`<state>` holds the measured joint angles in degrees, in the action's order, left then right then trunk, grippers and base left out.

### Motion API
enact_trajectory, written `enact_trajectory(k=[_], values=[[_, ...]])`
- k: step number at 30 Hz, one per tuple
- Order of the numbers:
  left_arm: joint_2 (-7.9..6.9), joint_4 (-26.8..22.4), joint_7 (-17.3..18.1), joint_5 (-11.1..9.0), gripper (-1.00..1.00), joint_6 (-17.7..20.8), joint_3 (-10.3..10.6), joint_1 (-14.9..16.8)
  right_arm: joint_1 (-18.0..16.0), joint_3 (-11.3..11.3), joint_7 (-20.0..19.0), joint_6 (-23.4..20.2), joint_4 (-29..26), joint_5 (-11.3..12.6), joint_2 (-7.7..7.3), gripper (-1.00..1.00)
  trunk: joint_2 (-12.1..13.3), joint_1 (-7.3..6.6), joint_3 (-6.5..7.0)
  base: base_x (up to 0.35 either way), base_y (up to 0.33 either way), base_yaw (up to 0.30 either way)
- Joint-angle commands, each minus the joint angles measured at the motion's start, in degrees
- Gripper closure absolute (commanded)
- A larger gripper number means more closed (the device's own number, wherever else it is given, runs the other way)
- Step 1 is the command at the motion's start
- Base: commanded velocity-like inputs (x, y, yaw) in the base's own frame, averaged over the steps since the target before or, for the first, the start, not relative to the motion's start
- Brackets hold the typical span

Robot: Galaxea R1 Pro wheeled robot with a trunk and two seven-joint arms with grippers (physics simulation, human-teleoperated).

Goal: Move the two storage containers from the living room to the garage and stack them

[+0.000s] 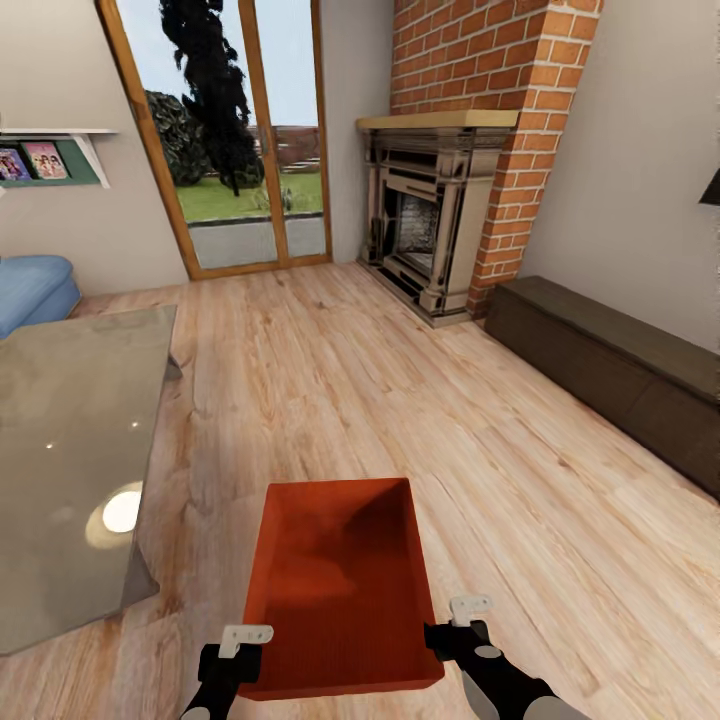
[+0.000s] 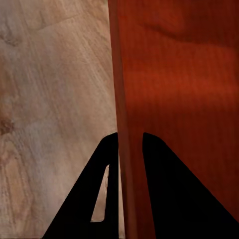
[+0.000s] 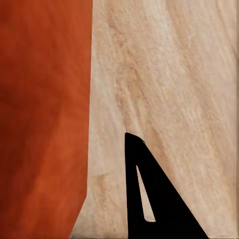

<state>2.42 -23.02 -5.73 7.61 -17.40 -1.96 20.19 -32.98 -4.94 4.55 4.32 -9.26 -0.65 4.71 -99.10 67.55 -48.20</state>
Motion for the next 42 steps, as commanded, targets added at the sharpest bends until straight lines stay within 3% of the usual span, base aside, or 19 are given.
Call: enact_trajectory(k=[1, 17, 42], values=[[-0.05, 0.1, -0.9, 0.0, 1.0, -0.3, -0.8, 0.0, -0.1, 0.3, 0.7, 0.2, 0.0, -0.3, -0.23, 1.0, 0.0, -0.04, -0.04, -0.305, -0.091, 0.0], [-0.05, 0.0, -0.9, 0.0, 1.0, -0.3, -0.8, 0.0, -0.1, 0.3, 0.7, 0.2, 0.0, -0.3, -0.23, 1.0, 0.0, -0.04, -0.04, -0.064, -0.013, 0.208], [-0.05, 0.1, -0.9, 0.0, 1.0, -0.3, -0.8, 0.0, -0.1, 0.3, 0.7, 0.2, 0.0, -0.3, -0.23, 1.0, 0.0, -0.04, -0.04, -0.281, 0.0, 0.05]])
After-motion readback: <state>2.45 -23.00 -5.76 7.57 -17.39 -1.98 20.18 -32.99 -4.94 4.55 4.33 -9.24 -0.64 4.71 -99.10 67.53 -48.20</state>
